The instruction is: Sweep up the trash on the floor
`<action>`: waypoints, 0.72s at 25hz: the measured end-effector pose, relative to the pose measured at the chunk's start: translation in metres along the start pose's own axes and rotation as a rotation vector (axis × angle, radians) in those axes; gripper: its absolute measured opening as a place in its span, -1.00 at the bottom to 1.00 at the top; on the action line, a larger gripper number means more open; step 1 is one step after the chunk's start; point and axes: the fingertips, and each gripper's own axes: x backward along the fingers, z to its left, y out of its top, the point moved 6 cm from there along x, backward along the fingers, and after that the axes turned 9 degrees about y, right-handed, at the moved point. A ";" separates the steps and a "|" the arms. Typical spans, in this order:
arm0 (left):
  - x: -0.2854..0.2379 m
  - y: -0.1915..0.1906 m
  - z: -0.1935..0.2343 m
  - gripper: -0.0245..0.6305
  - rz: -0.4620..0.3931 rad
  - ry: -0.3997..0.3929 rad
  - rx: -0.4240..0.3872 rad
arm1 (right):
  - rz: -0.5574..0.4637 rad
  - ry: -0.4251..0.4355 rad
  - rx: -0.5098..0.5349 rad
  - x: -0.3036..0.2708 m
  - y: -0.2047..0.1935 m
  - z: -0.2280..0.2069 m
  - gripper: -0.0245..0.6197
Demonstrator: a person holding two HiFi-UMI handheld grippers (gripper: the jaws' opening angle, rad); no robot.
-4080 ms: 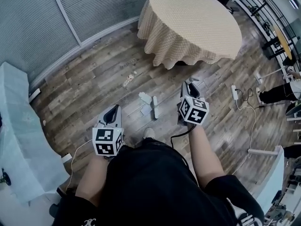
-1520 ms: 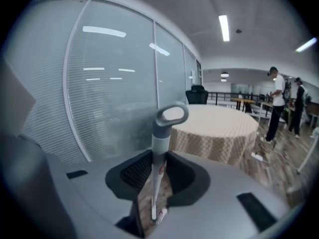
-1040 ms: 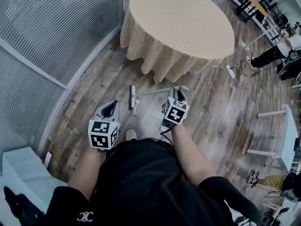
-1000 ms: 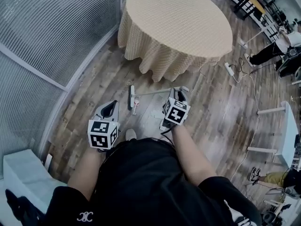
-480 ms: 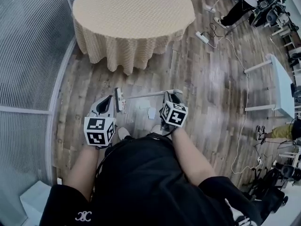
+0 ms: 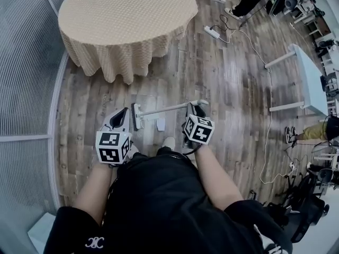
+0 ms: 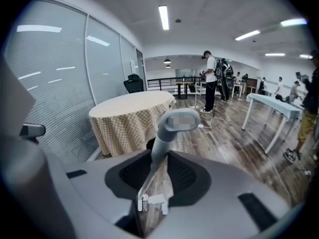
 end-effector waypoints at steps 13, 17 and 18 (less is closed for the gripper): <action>-0.012 0.011 -0.051 -0.94 0.015 -0.009 -0.062 | -0.075 0.247 0.170 0.020 0.041 0.043 -0.62; -0.010 0.021 -0.058 -0.94 -0.002 -0.007 -0.079 | -0.156 0.351 0.225 0.041 0.069 0.067 -0.62; -0.008 0.024 -0.060 -0.94 -0.011 -0.006 -0.082 | -0.183 0.369 0.237 0.049 0.078 0.072 -0.62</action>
